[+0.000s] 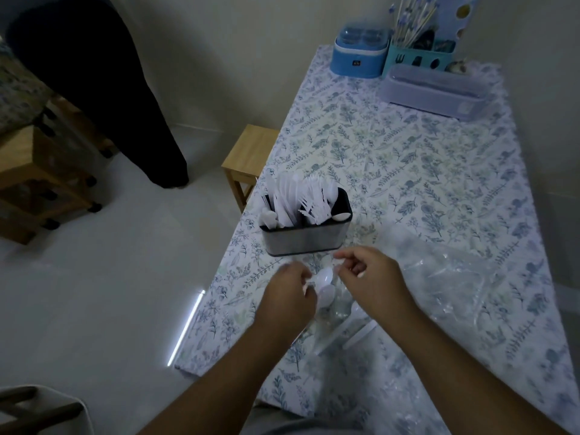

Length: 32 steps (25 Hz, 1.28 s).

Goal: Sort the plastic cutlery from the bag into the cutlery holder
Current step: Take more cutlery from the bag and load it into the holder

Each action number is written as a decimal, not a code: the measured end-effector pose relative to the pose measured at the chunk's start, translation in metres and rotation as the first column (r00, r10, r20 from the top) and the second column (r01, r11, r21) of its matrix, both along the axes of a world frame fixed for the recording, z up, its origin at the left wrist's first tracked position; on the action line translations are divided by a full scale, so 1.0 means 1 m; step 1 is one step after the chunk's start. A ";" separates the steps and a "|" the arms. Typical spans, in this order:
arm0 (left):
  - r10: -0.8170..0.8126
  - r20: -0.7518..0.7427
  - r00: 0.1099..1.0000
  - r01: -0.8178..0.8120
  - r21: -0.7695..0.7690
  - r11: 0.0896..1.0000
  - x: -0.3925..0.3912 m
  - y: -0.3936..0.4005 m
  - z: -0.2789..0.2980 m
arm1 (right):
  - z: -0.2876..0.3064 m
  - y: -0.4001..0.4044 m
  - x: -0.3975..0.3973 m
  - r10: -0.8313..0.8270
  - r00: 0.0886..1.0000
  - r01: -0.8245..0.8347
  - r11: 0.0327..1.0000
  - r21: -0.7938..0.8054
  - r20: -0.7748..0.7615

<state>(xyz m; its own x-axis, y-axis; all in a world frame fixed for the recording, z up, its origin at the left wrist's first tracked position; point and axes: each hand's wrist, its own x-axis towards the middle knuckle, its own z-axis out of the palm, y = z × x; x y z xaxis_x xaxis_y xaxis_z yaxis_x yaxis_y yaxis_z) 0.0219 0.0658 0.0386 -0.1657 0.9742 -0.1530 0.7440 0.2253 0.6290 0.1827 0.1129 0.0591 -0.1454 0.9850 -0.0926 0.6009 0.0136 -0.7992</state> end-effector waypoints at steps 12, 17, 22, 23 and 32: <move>0.017 -0.063 0.998 -0.028 -0.183 0.983 -0.002 -0.028 -0.057 | -0.061 -0.058 0.032 -0.068 0.997 0.046 0.932 -0.360 -0.048; 0.057 -0.007 0.998 -0.058 -0.082 0.995 0.004 -0.013 -0.054 | -0.061 -0.061 0.033 -0.093 0.991 0.044 0.909 -0.415 -0.100; 0.033 0.023 0.999 -0.031 -0.070 0.997 0.010 -0.010 -0.061 | -0.060 -0.064 0.035 -0.100 0.992 0.056 0.902 -0.428 -0.082; 0.026 0.024 0.999 -0.024 -0.074 0.997 0.011 -0.010 -0.062 | -0.060 -0.064 0.036 -0.100 0.992 0.058 0.901 -0.430 -0.076; 0.075 0.041 0.996 -0.064 -0.218 0.974 0.014 -0.009 -0.058 | -0.059 -0.064 0.041 -0.143 0.985 0.079 0.874 -0.480 -0.098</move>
